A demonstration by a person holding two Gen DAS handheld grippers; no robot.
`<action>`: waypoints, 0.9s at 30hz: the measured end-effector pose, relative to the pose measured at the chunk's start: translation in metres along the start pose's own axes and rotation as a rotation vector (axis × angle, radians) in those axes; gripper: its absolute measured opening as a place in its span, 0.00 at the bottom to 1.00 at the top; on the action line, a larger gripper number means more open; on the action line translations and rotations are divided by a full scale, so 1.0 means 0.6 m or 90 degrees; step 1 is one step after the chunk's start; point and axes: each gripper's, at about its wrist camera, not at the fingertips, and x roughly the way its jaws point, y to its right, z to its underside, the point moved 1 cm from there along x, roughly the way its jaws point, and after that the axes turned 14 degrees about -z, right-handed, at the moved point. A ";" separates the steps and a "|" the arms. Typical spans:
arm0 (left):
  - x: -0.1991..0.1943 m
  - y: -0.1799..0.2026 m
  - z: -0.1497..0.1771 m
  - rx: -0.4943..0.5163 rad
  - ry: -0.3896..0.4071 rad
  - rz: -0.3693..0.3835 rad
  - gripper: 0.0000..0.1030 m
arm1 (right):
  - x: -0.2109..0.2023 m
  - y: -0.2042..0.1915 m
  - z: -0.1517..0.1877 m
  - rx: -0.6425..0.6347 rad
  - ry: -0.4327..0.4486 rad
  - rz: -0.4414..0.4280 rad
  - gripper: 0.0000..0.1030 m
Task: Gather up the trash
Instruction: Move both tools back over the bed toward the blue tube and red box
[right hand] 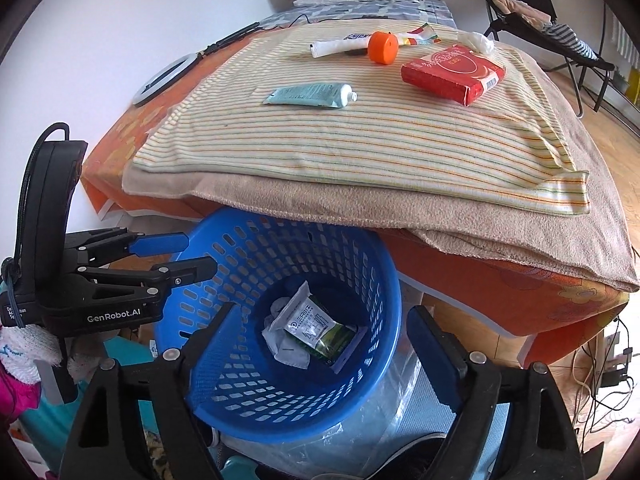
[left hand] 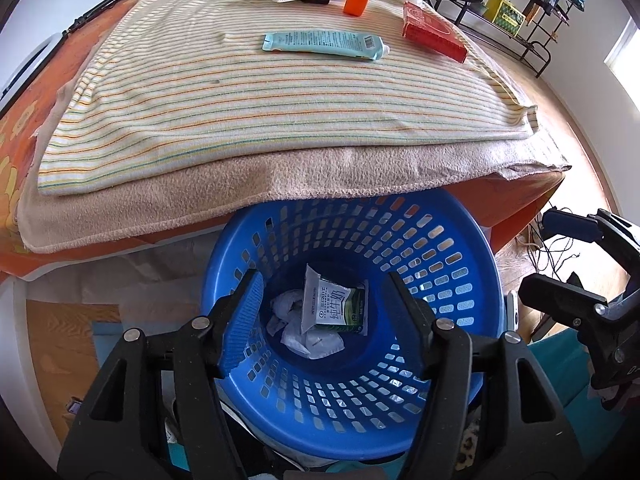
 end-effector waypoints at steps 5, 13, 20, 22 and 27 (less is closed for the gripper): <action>-0.005 -0.003 -0.020 -0.008 0.005 0.007 0.62 | -0.001 -0.002 -0.004 -0.009 0.005 0.008 0.89; -0.031 -0.003 -0.095 0.004 0.036 0.028 0.62 | -0.006 0.017 -0.020 0.020 0.019 0.009 0.91; -0.039 -0.014 -0.182 0.006 0.064 0.042 0.62 | -0.024 0.051 -0.053 0.069 0.040 0.009 0.91; -0.035 -0.023 -0.208 -0.010 0.068 0.047 0.62 | -0.032 0.062 -0.066 0.083 0.050 0.010 0.91; -0.023 -0.035 -0.268 -0.022 0.082 0.053 0.62 | -0.050 0.091 -0.102 0.123 0.071 0.002 0.91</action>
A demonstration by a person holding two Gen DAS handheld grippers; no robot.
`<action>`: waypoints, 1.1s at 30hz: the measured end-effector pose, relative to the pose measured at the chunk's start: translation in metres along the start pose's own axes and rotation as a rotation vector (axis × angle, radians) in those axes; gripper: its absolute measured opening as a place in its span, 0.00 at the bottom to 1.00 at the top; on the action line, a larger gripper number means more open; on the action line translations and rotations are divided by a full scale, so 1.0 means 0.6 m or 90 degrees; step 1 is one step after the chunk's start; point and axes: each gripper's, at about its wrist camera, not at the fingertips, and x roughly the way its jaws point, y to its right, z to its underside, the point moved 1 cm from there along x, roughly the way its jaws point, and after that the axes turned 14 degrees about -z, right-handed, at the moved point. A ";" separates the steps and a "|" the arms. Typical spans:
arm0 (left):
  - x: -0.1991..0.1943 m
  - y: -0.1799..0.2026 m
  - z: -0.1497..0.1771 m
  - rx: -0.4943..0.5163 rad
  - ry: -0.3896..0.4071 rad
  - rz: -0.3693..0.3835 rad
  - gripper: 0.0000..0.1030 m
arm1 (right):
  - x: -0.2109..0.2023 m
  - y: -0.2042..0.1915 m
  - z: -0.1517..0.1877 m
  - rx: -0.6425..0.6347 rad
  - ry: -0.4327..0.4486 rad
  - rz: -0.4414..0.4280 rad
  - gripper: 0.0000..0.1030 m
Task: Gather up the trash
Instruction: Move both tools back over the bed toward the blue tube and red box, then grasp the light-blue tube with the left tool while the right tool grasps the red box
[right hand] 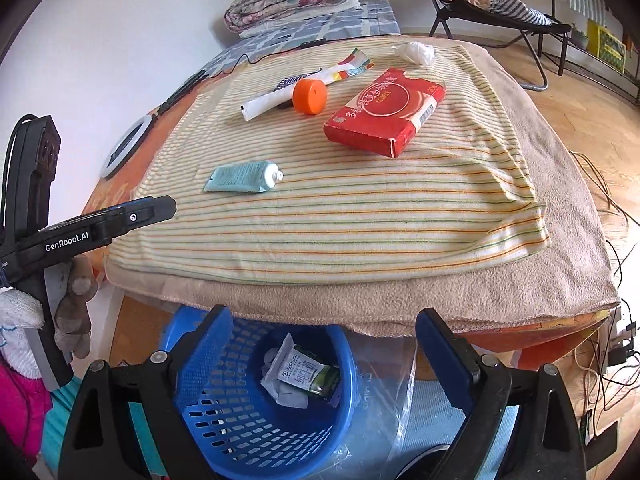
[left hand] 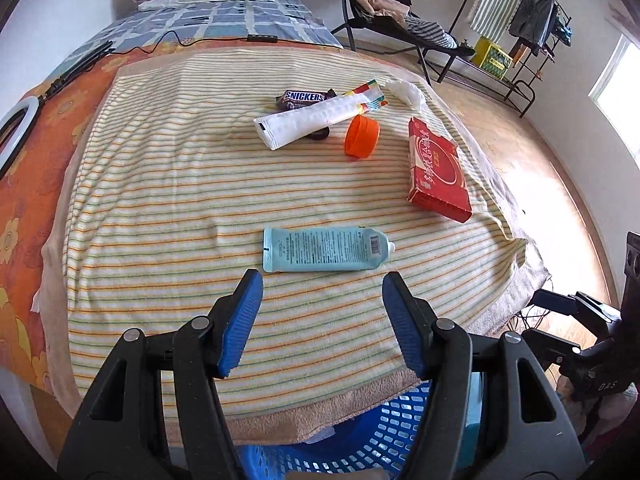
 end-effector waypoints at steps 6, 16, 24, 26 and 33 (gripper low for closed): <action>0.057 0.001 -0.054 -0.011 -0.030 0.027 0.62 | -0.013 0.021 -0.079 0.006 0.037 0.019 0.92; 0.153 0.000 -0.082 -0.047 -0.117 0.083 0.62 | 0.014 0.073 -0.177 0.049 0.060 0.019 0.92; 0.156 -0.006 -0.073 -0.035 -0.141 0.104 0.62 | 0.048 0.114 -0.214 0.104 0.055 0.017 0.92; 0.150 -0.004 -0.067 -0.032 -0.154 0.122 0.62 | 0.055 0.119 -0.226 0.109 0.056 0.017 0.92; 0.112 0.032 -0.027 0.063 -0.147 0.095 0.62 | 0.087 0.140 -0.257 0.164 0.056 0.017 0.92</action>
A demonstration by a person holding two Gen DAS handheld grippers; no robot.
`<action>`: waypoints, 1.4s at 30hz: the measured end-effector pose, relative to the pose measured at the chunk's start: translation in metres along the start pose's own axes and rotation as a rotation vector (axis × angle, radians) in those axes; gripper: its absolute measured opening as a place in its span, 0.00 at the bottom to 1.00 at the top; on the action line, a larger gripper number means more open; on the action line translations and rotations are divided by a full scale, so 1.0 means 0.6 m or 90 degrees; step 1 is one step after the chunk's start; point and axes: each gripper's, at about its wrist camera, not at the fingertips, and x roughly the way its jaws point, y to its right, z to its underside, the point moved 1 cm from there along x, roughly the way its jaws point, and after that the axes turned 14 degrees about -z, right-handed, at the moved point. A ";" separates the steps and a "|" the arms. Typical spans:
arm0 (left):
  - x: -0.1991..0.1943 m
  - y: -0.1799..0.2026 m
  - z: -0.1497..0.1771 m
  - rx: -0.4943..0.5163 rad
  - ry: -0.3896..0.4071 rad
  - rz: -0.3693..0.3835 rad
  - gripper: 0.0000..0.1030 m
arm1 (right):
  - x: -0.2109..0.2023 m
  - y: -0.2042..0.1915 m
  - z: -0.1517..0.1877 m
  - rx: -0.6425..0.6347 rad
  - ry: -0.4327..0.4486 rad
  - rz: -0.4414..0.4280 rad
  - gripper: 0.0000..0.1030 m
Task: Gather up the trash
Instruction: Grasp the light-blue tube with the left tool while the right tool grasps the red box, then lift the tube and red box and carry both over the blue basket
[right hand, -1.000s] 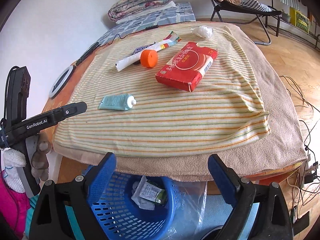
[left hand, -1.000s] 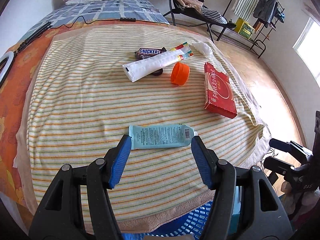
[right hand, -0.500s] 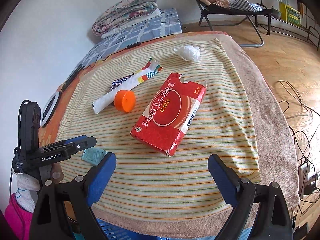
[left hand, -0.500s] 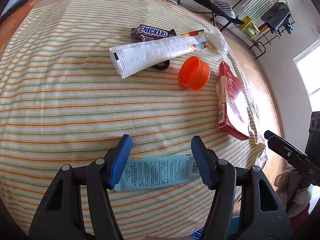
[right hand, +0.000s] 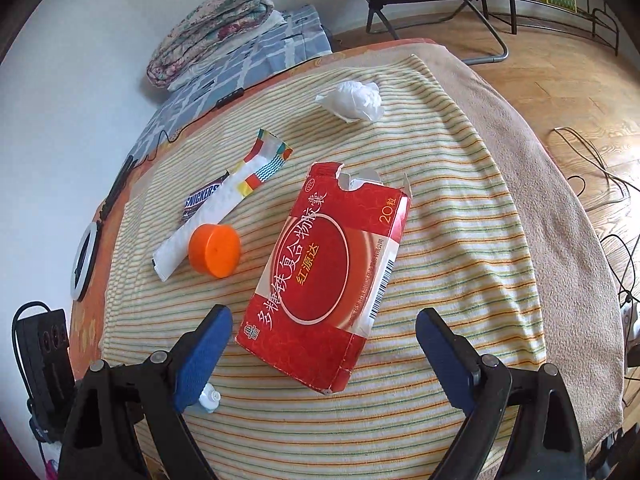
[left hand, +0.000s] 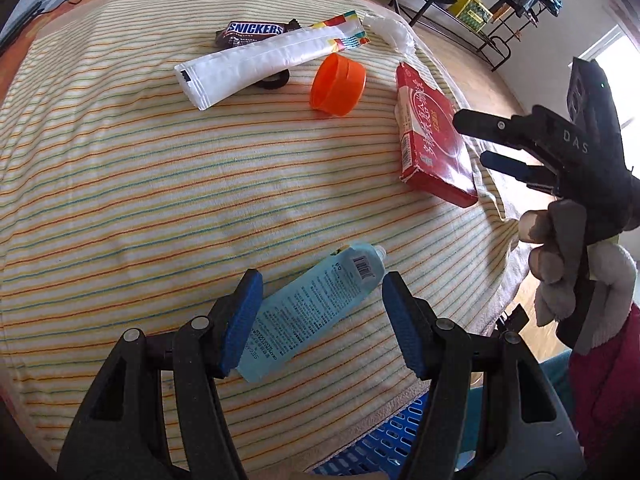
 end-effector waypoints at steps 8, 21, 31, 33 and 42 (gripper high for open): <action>0.001 0.033 0.036 0.088 0.019 -0.083 0.62 | 0.038 0.002 -0.030 0.008 0.005 0.072 1.00; 0.005 0.057 0.036 0.132 0.055 -0.169 0.41 | 0.098 -0.019 -0.048 -0.016 -0.018 0.118 1.00; 0.009 0.072 0.047 0.164 0.068 -0.198 0.38 | 0.099 -0.007 -0.037 -0.033 -0.027 0.140 0.92; 0.005 0.065 0.043 0.149 0.070 -0.195 0.35 | 0.091 -0.004 -0.035 -0.032 -0.021 0.133 0.91; -0.023 0.030 0.033 0.087 0.093 -0.182 0.35 | 0.058 -0.005 -0.026 -0.035 -0.002 0.079 0.87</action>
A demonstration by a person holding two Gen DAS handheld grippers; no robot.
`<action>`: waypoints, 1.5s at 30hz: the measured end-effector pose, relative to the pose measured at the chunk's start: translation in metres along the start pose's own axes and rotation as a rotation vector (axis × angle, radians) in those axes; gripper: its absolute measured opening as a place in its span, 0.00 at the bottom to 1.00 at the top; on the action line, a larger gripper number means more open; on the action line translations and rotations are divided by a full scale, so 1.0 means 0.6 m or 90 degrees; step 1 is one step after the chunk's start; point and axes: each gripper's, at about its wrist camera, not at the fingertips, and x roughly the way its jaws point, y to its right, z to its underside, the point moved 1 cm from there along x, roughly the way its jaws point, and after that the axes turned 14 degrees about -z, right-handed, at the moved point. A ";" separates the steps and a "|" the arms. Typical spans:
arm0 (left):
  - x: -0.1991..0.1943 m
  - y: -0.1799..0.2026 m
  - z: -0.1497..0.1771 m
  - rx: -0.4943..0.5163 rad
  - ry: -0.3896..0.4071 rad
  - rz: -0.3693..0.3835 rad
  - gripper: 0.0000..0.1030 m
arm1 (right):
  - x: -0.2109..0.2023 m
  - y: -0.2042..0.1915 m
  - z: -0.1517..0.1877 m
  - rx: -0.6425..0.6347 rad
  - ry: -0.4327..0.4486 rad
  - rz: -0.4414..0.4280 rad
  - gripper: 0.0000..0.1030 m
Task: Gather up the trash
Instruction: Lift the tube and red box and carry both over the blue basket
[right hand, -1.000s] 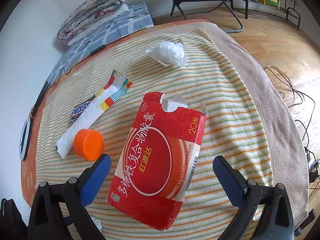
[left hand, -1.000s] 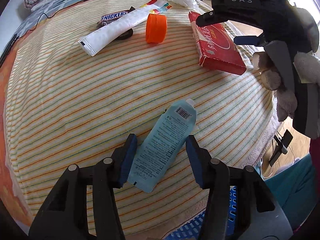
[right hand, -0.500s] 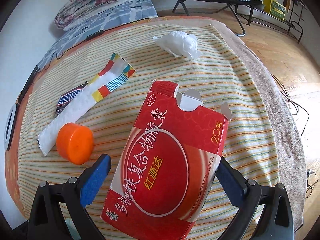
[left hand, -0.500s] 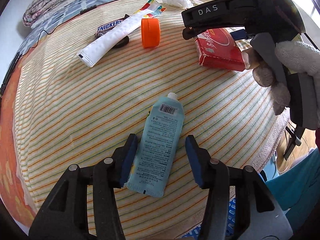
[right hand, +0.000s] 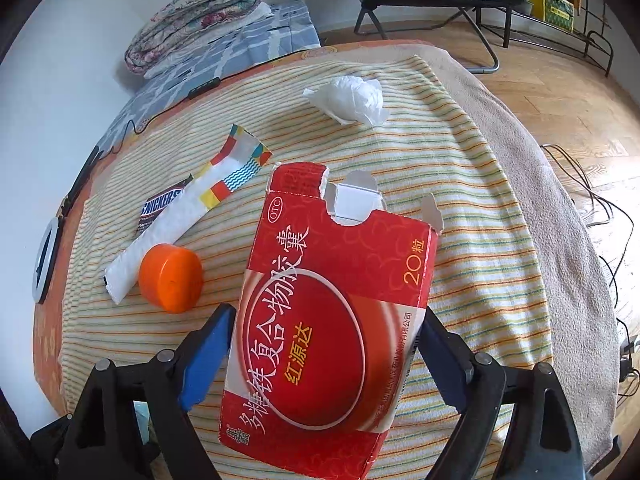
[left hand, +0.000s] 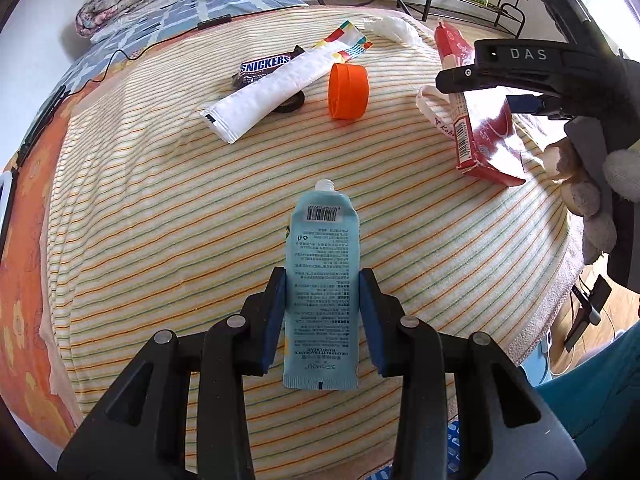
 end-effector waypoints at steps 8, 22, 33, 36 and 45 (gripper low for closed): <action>-0.024 -0.013 -0.005 -0.021 0.024 0.003 0.35 | -0.061 -0.002 -0.003 -0.008 0.060 -0.036 0.87; -0.071 -0.019 0.011 -0.047 0.046 0.028 0.35 | -0.158 -0.052 0.018 -0.104 0.135 -0.039 0.86; -0.117 -0.012 0.084 -0.058 0.050 0.034 0.35 | -0.184 -0.105 0.127 -0.204 0.095 -0.067 0.86; -0.132 -0.004 0.110 -0.061 0.054 0.036 0.35 | -0.192 -0.112 0.167 -0.217 0.079 -0.081 0.86; -0.170 0.024 0.193 -0.074 0.066 0.030 0.35 | -0.206 -0.132 0.282 -0.242 0.036 -0.117 0.86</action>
